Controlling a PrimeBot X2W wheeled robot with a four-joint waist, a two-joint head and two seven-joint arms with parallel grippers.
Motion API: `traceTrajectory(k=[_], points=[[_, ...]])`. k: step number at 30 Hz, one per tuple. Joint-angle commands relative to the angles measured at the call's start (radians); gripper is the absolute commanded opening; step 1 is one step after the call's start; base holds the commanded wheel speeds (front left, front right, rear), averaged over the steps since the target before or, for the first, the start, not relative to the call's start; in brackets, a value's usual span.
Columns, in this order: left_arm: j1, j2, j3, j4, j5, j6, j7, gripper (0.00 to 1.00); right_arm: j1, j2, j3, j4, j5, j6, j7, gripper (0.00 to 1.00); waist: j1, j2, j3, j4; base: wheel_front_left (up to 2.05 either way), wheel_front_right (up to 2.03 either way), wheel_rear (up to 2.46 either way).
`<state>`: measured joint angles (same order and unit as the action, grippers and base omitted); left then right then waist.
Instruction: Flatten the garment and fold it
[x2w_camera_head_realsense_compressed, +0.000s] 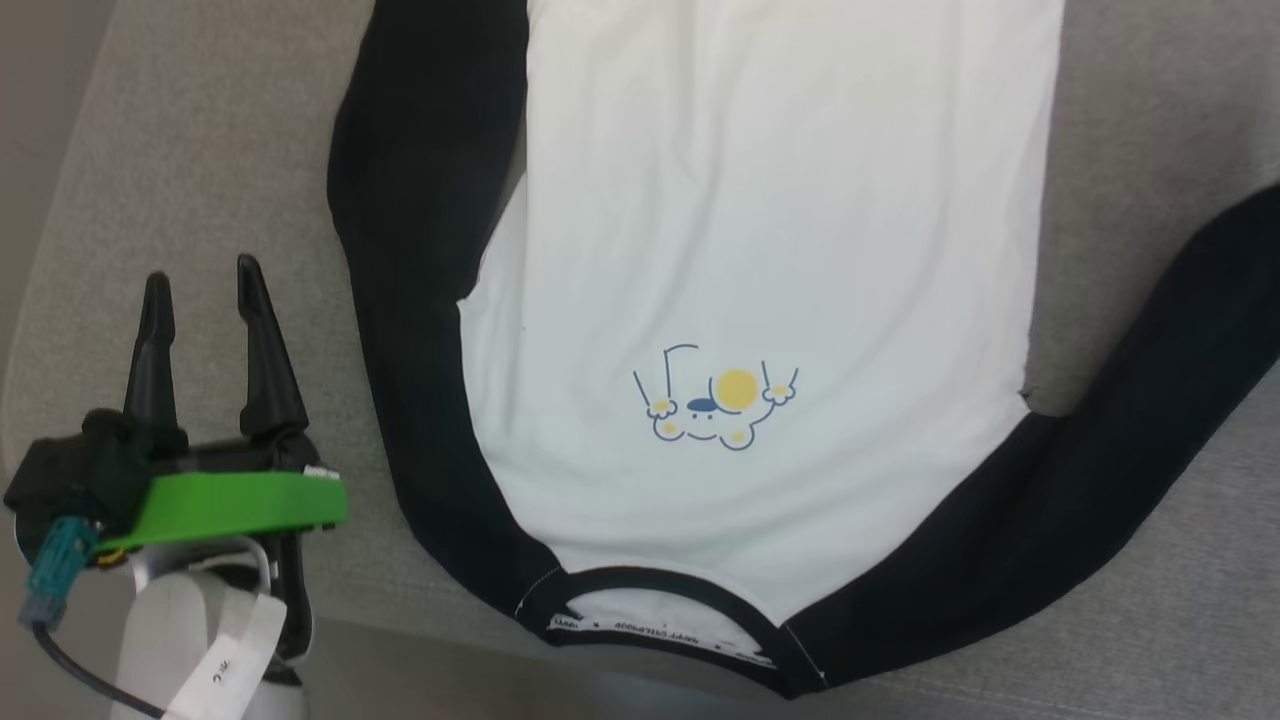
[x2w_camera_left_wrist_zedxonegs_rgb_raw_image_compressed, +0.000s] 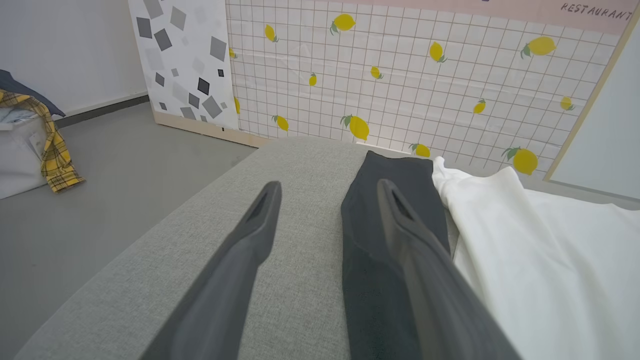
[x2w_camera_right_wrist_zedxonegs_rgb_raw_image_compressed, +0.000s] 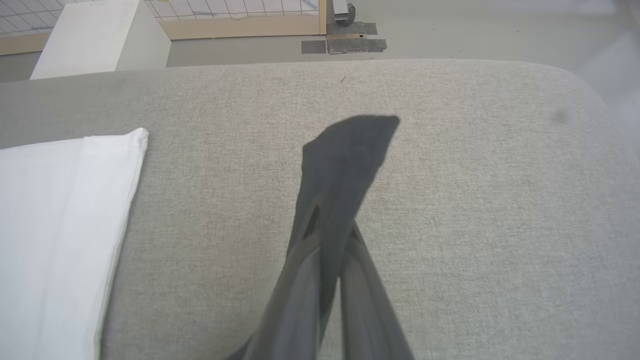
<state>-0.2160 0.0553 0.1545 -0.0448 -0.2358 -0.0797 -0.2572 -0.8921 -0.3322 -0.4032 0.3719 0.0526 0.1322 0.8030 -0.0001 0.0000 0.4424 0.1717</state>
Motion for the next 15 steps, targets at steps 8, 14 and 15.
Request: traceTrajectory(k=[8,14,15], points=[[0.11,-0.005,0.012,-0.002,-0.012,0.024,-0.005,1.0,0.24,-0.054,0.0,-0.141,0.097,-0.002,0.032,0.0,0.0001,0.0,-0.263,-0.068,0.0,0.0,0.0],[0.177,-0.005,0.017,-0.01,-0.009,0.035,-0.005,1.0,0.324,-0.014,0.141,-0.298,0.21,-0.002,0.04,0.0,0.0001,0.0,-0.317,-0.067,0.0,0.0,0.0],[0.185,-0.005,0.019,-0.011,-0.008,0.035,-0.005,1.0,0.331,-0.001,0.178,-0.325,0.228,-0.002,0.042,0.0,0.0001,0.0,-0.324,-0.065,0.0,0.0,0.0]])
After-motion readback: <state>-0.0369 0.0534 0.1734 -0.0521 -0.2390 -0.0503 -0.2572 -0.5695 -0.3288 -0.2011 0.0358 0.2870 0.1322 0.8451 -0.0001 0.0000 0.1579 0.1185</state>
